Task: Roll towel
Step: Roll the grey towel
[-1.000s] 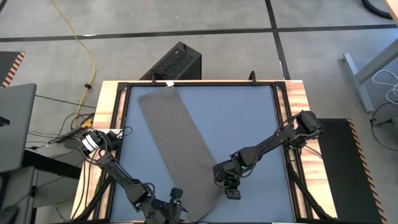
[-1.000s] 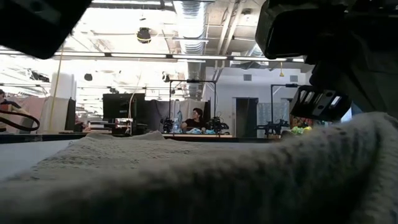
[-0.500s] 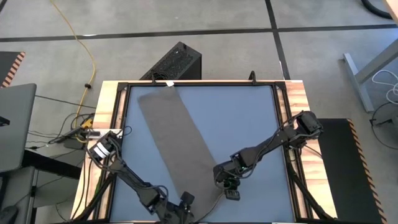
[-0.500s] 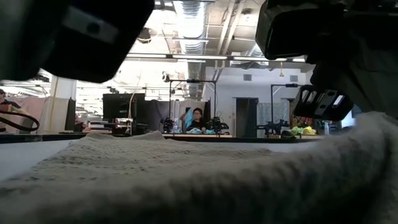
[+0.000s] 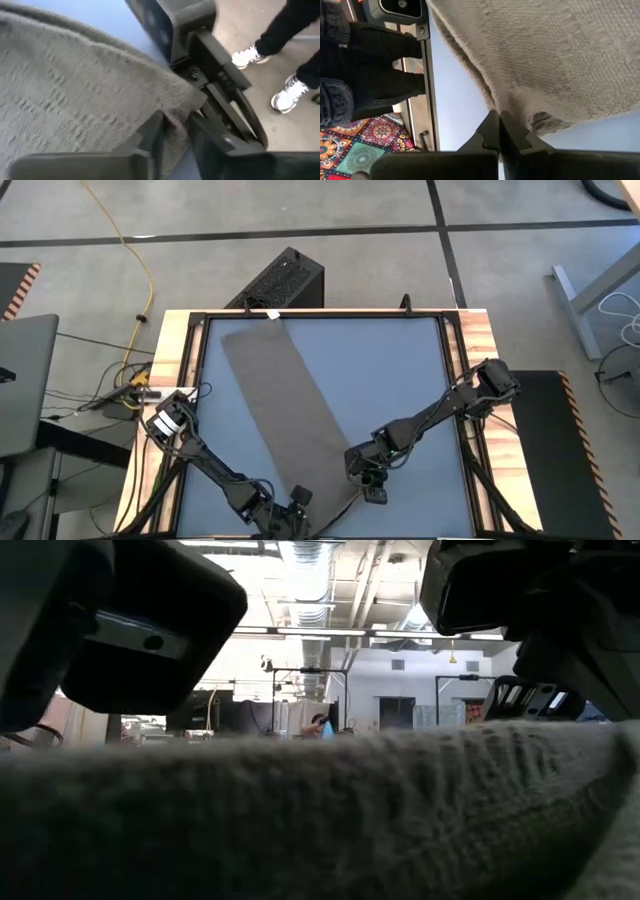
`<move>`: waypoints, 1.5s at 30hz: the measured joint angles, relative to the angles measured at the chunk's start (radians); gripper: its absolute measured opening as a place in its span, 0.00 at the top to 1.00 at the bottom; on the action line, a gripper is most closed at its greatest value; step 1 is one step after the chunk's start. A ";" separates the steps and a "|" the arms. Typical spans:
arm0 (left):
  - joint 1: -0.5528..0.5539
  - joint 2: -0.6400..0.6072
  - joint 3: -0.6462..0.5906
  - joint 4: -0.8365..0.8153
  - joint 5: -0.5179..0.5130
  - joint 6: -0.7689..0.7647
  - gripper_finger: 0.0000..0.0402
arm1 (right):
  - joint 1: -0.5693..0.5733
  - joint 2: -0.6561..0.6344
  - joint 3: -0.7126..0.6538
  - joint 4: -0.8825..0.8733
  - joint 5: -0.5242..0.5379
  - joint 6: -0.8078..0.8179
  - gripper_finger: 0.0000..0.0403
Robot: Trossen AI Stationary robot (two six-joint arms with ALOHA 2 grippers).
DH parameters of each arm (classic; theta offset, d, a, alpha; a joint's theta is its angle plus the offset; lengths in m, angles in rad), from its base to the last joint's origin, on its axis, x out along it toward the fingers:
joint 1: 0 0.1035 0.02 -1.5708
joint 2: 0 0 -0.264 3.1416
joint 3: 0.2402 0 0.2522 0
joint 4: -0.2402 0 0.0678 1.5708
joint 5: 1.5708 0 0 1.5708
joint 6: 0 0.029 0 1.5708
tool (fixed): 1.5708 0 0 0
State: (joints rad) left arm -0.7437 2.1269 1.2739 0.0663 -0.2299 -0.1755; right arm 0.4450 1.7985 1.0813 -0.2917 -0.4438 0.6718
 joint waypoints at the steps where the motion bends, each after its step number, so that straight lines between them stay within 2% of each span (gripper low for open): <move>1: 0.005 0.000 0.000 0.000 0.001 -0.041 0.90 | 0.000 0.000 0.000 -0.001 -0.001 0.006 0.96; 2: 0.009 0.000 0.000 -0.003 0.004 -0.085 0.95 | 0.000 0.000 0.000 -0.003 -0.001 0.014 0.96; 4: 0.015 0.000 0.000 -0.002 0.008 -0.162 0.98 | 0.000 0.000 0.000 -0.009 -0.002 0.032 0.96; 13: -0.013 0.001 -0.016 0.084 0.018 -0.345 1.00 | -0.008 0.000 0.000 -0.009 -0.074 0.074 0.96; 16: -0.048 -0.014 -0.090 0.232 -0.045 -0.433 1.00 | -0.022 0.000 0.000 0.001 -0.074 0.074 0.96; 21: -0.107 -0.059 -0.265 0.515 -0.243 -0.630 1.00 | -0.055 0.000 0.000 0.033 -0.073 0.089 0.96; 26: -0.134 -0.063 -0.328 0.634 -0.354 -0.757 1.00 | -0.085 0.000 0.000 0.099 -0.051 0.110 0.96; 40: -0.200 -0.064 -0.324 0.650 -0.372 -0.932 1.00 | -0.084 0.034 0.000 0.108 0.001 0.150 0.96; 45: -0.202 -0.066 -0.323 0.646 -0.321 -0.979 1.00 | -0.071 0.060 -0.002 0.110 0.004 0.189 0.96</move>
State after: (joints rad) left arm -0.9459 2.0605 0.9507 0.7119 -0.5509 -1.1548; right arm 0.3737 1.8583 1.0798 -0.1814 -0.4397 0.8611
